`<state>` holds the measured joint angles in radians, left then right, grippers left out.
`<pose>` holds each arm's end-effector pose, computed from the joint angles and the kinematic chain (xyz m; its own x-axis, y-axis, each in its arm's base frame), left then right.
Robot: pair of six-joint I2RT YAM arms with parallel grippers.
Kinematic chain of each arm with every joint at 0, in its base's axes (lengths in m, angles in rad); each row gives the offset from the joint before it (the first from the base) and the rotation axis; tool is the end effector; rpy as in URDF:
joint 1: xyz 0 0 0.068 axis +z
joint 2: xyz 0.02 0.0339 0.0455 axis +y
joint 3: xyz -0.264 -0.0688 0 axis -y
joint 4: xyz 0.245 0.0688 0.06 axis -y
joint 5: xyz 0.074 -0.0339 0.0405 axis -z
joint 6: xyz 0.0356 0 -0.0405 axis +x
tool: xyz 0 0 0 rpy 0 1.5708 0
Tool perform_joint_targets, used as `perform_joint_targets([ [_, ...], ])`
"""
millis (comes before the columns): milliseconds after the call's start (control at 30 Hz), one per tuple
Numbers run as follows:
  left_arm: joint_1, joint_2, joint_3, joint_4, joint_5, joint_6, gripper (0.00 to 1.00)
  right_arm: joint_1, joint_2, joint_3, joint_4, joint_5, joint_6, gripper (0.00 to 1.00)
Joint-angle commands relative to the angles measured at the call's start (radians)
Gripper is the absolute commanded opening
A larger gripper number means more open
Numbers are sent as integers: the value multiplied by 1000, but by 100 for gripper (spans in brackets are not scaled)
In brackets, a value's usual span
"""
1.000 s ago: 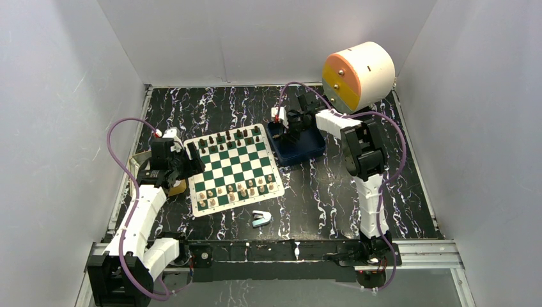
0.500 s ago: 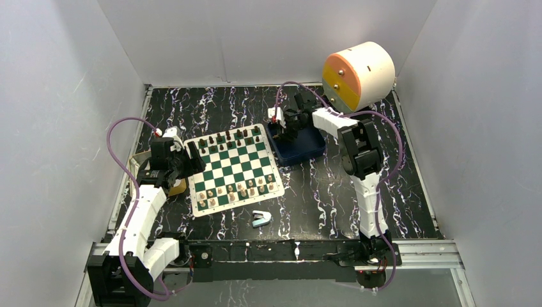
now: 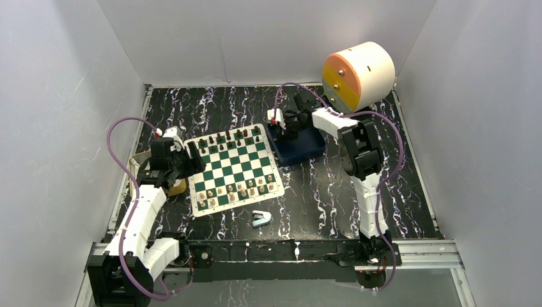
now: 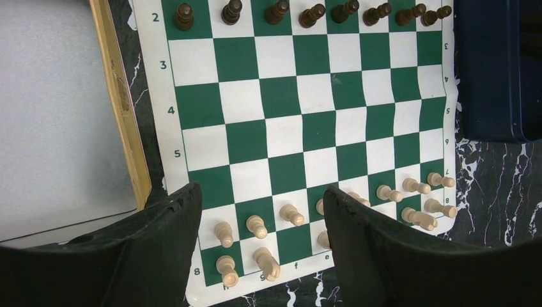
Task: Set up the chess pieces on the board
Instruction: Pick up the chess piece from the storage box, then place the chess piece on the chessboard.
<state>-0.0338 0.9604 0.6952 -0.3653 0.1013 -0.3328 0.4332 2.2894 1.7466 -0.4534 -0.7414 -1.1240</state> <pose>0.2090 -0.0107 0.2590 -0.5945 -0.3051 -0.7439 -0.0836 0.9436 -0.3202 0.4338 0.2271 0.1529 0.2504 -0.6170 -0.7461 -0.9648 -0.0951 -0.2452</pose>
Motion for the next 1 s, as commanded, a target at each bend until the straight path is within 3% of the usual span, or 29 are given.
perform_joint_targets([
  [0,4,-20,-6,16,18,-3,66,4,-96,-28,-3,40,72,13],
  [267,3,-39,-9,107,128,-49,65,4,-197,-2,-54,175,333,13],
  [433,3,-62,-31,296,262,-107,65,6,-295,-29,-95,199,467,11],
  [667,-37,-35,-57,522,390,-129,63,17,-482,-94,-100,151,820,9],
  [833,-135,-31,-93,706,447,-62,60,27,-617,-215,-43,69,1070,9],
  [967,-241,-57,-106,768,468,86,64,65,-691,-320,-37,50,1217,7],
])
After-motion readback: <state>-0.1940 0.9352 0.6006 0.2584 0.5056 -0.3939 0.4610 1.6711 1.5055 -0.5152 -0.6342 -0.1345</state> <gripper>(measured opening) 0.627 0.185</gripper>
